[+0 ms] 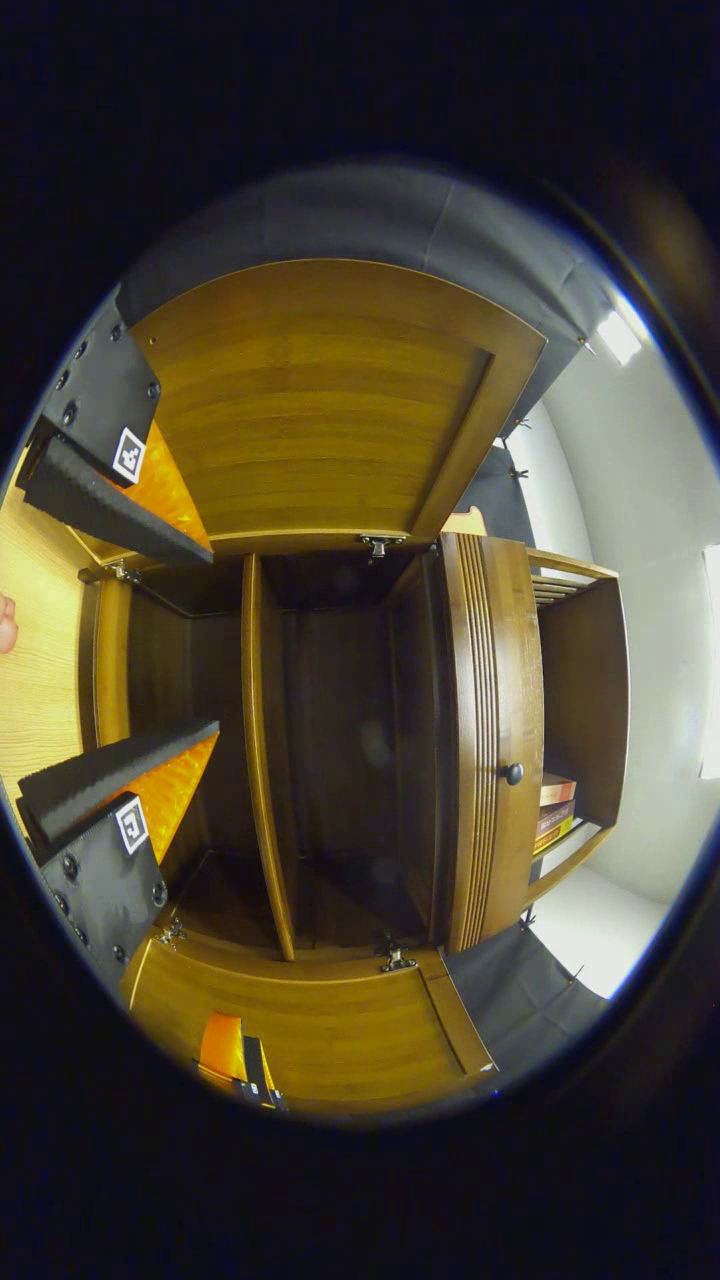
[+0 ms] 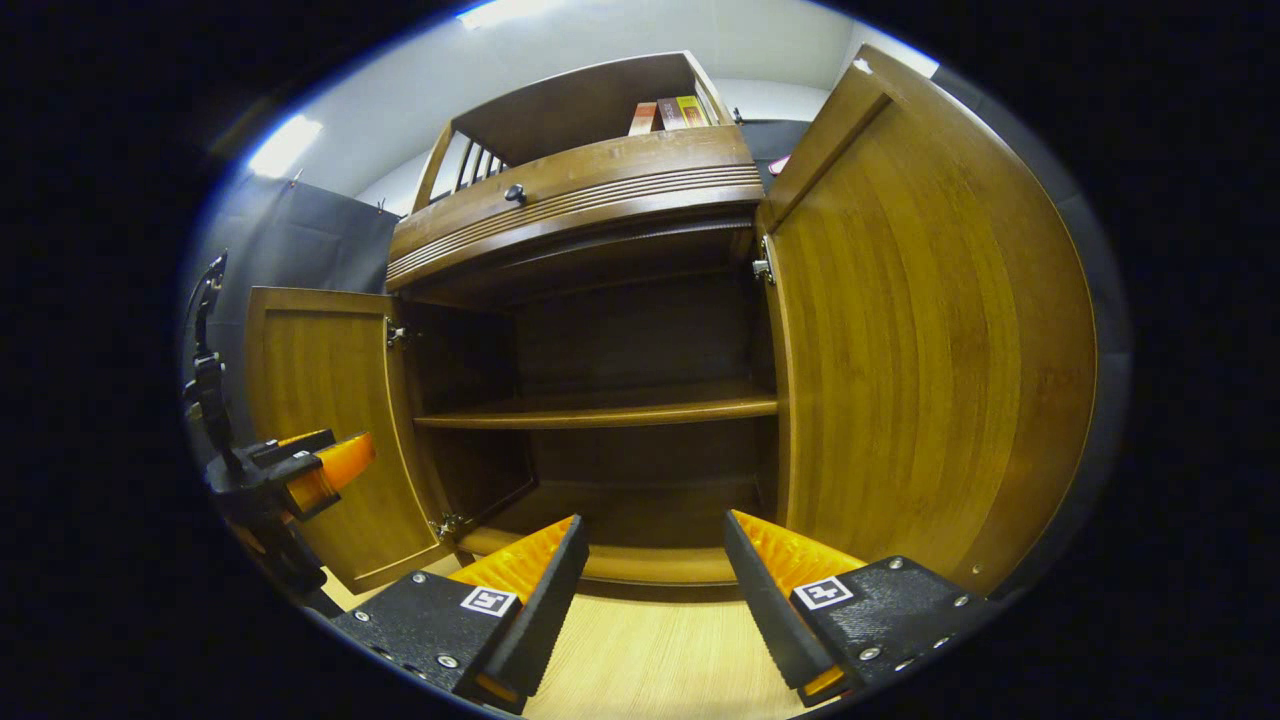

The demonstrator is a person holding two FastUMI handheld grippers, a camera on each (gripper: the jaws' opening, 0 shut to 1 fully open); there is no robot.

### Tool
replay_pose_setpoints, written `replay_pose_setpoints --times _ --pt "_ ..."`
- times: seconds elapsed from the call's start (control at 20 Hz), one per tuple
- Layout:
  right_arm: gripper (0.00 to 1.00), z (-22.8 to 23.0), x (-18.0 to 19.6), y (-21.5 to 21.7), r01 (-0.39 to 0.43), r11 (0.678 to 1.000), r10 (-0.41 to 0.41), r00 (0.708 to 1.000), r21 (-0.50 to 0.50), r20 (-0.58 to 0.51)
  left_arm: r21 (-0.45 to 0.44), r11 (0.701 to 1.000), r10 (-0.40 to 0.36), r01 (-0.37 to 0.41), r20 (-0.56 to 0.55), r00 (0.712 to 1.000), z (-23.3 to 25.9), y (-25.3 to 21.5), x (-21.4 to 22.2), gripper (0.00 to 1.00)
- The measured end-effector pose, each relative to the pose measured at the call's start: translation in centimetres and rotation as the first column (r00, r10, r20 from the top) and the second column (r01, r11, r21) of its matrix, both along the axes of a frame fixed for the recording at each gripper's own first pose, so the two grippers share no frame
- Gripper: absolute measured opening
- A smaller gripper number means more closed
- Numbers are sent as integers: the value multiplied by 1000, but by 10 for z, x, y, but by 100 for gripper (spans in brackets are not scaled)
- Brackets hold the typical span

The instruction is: Open the right door of the double-door shoe cabinet with the right hand, and open the left door with the left hand.

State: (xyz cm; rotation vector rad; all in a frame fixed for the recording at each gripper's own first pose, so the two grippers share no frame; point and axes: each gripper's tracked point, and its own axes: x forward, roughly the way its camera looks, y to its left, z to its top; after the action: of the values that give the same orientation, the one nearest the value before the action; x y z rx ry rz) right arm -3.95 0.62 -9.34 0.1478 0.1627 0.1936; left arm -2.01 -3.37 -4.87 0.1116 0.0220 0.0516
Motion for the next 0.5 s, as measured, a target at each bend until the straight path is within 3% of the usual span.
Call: replay_pose_setpoints --times 0.5 --pt "86 0 4 -7 19 999 -18 1000 -37 21 14 1000 9 -9 10 1000 8 -3 11 97"
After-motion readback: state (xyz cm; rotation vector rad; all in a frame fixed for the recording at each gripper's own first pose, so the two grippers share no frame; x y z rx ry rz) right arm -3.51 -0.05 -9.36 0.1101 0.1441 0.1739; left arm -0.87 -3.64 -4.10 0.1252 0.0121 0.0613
